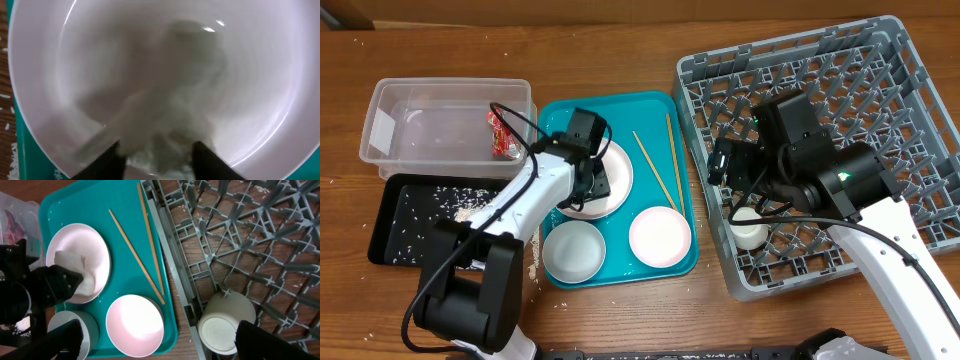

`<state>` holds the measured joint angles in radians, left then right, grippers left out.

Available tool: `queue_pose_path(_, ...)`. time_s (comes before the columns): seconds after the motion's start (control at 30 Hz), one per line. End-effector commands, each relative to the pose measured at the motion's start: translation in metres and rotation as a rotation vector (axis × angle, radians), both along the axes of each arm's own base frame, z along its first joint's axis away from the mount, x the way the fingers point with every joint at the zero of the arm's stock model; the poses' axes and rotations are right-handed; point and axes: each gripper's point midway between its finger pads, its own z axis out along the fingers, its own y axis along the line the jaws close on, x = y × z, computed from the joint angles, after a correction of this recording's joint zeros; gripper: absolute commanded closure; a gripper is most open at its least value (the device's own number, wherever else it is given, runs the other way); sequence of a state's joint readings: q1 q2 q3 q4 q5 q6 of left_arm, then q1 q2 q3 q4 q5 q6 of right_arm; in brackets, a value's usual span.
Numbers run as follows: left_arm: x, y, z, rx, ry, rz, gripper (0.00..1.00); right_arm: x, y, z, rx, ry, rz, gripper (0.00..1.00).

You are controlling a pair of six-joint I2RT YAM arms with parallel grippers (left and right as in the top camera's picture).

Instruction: Sort waste into correct bins and load items into the dishwasher

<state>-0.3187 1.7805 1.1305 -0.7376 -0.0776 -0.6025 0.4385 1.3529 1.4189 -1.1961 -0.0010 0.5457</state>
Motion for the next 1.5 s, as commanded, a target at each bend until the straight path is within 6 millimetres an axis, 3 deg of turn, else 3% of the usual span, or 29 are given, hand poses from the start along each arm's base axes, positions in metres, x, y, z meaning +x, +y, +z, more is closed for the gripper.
queue_pose_path(0.0,0.003,-0.016,0.010,-0.107,-0.002,-0.036,0.96,0.001,0.000,0.001,0.003,-0.006,0.001,0.00)
queue_pose_path(0.07,0.007,-0.026,0.026,-0.177,0.008,-0.079,0.96,0.001,0.000,0.001,0.003,-0.006,0.001,0.00)
queue_pose_path(0.13,0.016,-0.021,0.052,-0.195,0.013,-0.053,0.96,0.001,0.000,0.001,0.002,-0.005,0.001,0.00)
queue_pose_path(0.17,0.025,-0.011,0.078,-0.193,0.003,-0.023,0.96,0.001,0.000,0.001,0.001,-0.003,0.001,0.00)
queue_pose_path(0.27,0.045,0.015,0.126,-0.190,-0.058,0.015,0.96,0.000,-0.001,0.000,-0.001,0.001,0.000,0.00)
queue_pose_path(0.33,0.064,0.054,0.162,-0.139,-0.146,0.093,0.96,0.000,-0.001,0.000,0.000,0.001,0.001,0.00)
queue_pose_path(0.37,0.068,0.063,0.166,-0.123,-0.164,0.112,0.96,0.000,-0.001,0.000,0.000,0.001,0.001,0.00)
queue_pose_path(0.43,0.077,0.103,0.175,-0.033,-0.216,0.196,0.96,0.000,-0.001,0.000,0.000,0.001,0.001,0.00)
queue_pose_path(0.53,0.077,0.150,0.171,0.098,-0.225,0.301,0.96,0.000,0.000,0.000,0.000,0.000,0.000,0.00)
queue_pose_path(0.57,0.077,0.161,0.166,0.116,-0.218,0.330,0.85,0.000,-0.001,0.000,0.000,0.001,0.001,0.00)
queue_pose_path(0.6,0.078,0.166,0.161,0.110,-0.209,0.339,0.52,0.000,-0.001,0.000,0.000,0.001,0.001,0.00)
queue_pose_path(0.63,0.077,0.169,0.157,0.113,-0.193,0.328,0.30,0.000,-0.001,0.000,0.000,0.001,0.000,0.00)
queue_pose_path(0.67,0.073,0.169,0.156,0.118,-0.174,0.308,0.19,0.000,-0.001,0.000,-0.001,0.000,0.000,0.00)
queue_pose_path(0.7,0.064,0.167,0.158,0.112,-0.147,0.302,0.00,0.000,-0.001,0.000,-0.001,0.000,0.000,0.00)
queue_pose_path(0.73,0.059,0.161,0.162,0.085,-0.130,0.293,0.00,0.000,-0.001,0.000,-0.001,0.000,0.001,0.00)
queue_pose_path(0.8,0.048,0.140,0.177,-0.002,-0.123,0.221,0.13,0.000,-0.001,0.000,-0.001,0.001,0.001,0.00)
queue_pose_path(0.9,0.026,0.107,0.218,-0.072,-0.198,0.068,0.18,-0.001,-0.001,0.000,-0.002,0.004,0.000,0.00)
queue_pose_path(1.0,-0.017,0.081,0.272,-0.059,-0.325,-0.028,0.14,-0.001,-0.001,0.000,-0.002,0.004,0.000,0.00)
queue_pose_path(1.07,-0.051,0.069,0.304,-0.032,-0.422,-0.086,0.00,-0.001,-0.001,0.000,-0.002,0.004,0.000,0.00)
queue_pose_path(1.27,-0.121,0.056,0.338,-0.071,-0.533,-0.168,0.00,-0.001,-0.001,0.000,-0.002,0.004,0.000,0.00)
queue_pose_path(1.47,-0.138,0.060,0.351,-0.078,-0.597,-0.167,0.00,-0.001,-0.001,0.000,-0.002,0.004,0.000,0.00)
